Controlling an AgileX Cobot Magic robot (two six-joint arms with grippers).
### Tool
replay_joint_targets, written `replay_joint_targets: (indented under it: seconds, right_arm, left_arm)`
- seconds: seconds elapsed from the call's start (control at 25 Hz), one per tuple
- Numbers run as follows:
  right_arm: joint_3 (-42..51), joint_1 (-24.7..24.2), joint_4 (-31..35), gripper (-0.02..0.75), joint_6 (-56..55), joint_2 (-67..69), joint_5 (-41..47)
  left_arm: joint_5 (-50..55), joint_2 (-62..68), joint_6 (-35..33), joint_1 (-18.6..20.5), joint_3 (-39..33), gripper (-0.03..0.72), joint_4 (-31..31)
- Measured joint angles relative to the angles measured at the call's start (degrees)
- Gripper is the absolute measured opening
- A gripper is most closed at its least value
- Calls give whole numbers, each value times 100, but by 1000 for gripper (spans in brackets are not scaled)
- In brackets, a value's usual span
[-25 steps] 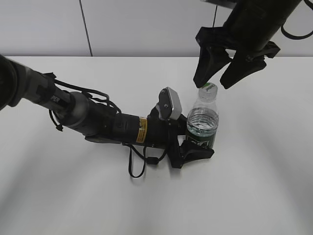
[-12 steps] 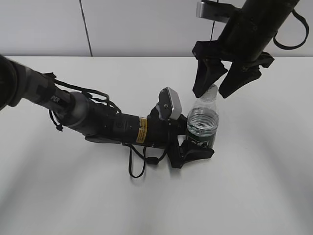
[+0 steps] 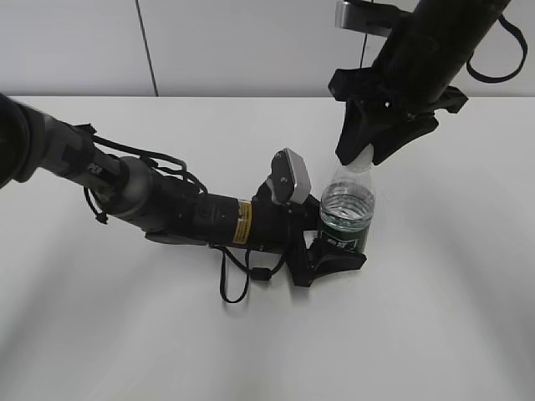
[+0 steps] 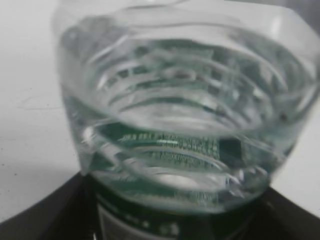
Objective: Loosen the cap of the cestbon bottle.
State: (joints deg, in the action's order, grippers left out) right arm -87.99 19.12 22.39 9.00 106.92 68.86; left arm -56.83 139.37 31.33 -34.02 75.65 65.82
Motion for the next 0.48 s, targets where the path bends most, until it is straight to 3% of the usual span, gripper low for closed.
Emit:
replay_joint_targets:
  seconds: [0.48]
  right_arm:
    - [-11, 0, -5, 314, 716, 0, 12]
  left_arm:
    - [0, 0, 0, 0, 0, 544, -7]
